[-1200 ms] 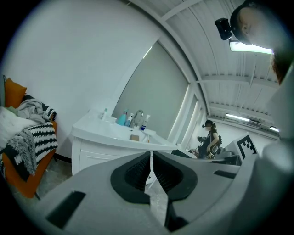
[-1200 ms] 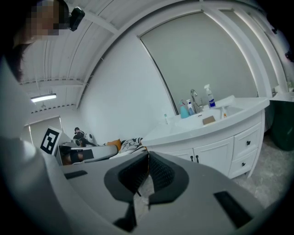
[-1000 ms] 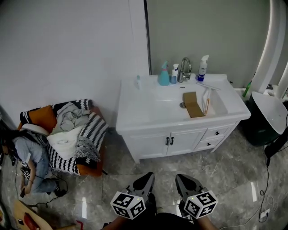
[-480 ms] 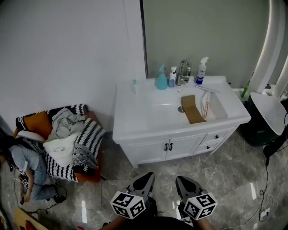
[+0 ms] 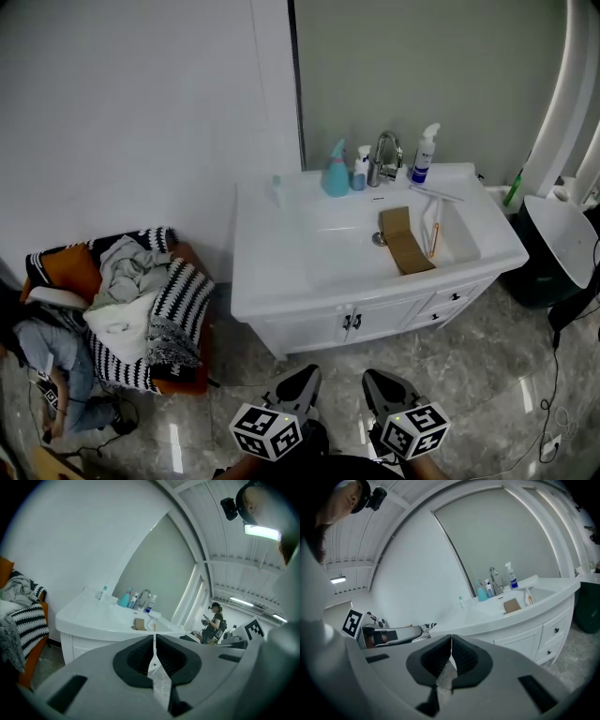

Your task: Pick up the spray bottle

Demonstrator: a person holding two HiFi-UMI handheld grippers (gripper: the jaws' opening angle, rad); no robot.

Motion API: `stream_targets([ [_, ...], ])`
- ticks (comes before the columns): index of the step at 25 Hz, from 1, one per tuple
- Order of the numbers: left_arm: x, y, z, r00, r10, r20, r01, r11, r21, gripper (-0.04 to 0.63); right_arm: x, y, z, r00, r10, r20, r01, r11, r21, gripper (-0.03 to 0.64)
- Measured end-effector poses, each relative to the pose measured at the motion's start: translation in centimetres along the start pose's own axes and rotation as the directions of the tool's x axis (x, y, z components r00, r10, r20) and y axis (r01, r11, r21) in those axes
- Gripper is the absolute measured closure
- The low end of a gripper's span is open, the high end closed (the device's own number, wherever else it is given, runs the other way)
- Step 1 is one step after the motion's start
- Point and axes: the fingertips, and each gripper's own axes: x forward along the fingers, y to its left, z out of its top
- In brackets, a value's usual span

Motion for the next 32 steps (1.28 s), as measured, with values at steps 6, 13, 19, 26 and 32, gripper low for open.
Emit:
stream_targets([
  [6, 2.5, 2.3, 1.5, 1.000, -0.018, -0.015, 0.018, 1.000, -0.004, 0.575, 2.9, -1.2, 1.7, 1.000, -0.026, 0.004, 0.026, 1.000, 0.002, 0.609],
  [13, 4.9, 4.7, 3.2, 0.998, -0.047, -0.039, 0.047, 0.999, 0.006, 0.575, 6.2, -1.8, 3.5, 0.999, -0.050, 0.006, 0.050, 0.999, 0.000, 0.609],
  [19, 6.3, 7.2, 4.9, 0.996, -0.058, -0.061, 0.060, 0.998, 0.034, 0.575, 9.3, -1.8, 4.9, 0.998, -0.058, 0.025, 0.058, 0.998, 0.000, 0.609],
  [26, 7.5, 9.1, 6.6, 0.993, -0.101, -0.068, 0.105, 0.993, 0.058, 0.575, 13.0, -1.1, 6.3, 0.997, -0.059, 0.044, 0.059, 0.998, -0.004, 0.609],
  [32, 8.9, 11.0, 7.6, 0.990, -0.122, -0.075, 0.129, 0.988, 0.085, 0.575, 14.6, -1.0, 6.7, 0.996, -0.072, 0.053, 0.072, 0.997, -0.003, 0.609],
])
